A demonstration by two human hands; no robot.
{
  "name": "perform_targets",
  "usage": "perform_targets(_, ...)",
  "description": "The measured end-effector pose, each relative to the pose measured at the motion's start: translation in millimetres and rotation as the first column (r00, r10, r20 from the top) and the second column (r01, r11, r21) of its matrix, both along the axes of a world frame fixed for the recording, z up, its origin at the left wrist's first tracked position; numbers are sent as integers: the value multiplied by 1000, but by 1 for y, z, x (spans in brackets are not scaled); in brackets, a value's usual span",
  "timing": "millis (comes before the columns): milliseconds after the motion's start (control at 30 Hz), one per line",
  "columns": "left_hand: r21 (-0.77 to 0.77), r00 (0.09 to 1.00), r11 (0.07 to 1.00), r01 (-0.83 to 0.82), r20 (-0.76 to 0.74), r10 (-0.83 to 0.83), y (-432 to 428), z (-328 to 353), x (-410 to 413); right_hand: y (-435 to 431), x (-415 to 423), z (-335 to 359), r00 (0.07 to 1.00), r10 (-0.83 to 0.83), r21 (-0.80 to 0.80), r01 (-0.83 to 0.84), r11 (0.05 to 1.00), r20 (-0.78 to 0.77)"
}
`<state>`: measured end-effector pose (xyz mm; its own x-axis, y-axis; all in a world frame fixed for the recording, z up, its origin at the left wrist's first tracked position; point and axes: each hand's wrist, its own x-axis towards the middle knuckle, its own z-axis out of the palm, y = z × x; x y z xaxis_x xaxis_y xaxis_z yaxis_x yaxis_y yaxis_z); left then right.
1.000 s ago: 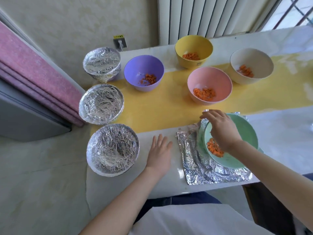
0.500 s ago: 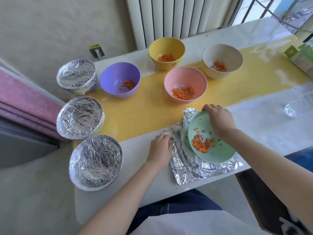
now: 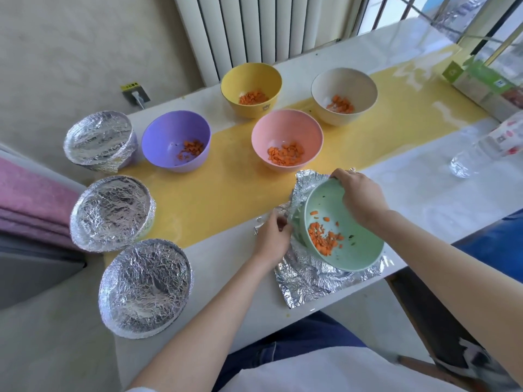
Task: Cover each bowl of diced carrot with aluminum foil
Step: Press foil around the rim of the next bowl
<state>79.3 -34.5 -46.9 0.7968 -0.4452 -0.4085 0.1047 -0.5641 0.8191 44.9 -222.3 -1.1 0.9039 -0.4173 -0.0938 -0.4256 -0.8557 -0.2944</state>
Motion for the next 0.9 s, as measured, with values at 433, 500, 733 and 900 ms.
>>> perform_targets(433, -257, 869, 938, -234, 377, 320, 32, 53, 15, 5, 9, 3, 999, 32, 27, -33, 999, 27)
perform_targets(500, -277, 844, 932, -233, 419, 335, 40, 58, 17, 6, 8, 3, 999, 34, 40, -35, 999, 27)
perform_targets(733, -421, 690, 833, -358, 482, 540, 67, 73, 27, 7, 14, 11, 999, 26, 65, -29, 997, 44)
perform_targets(900, -520, 595, 724, -452, 428, 680, 81, 77, 36, 12, 23, 7, 999, 45, 49, -46, 998, 12)
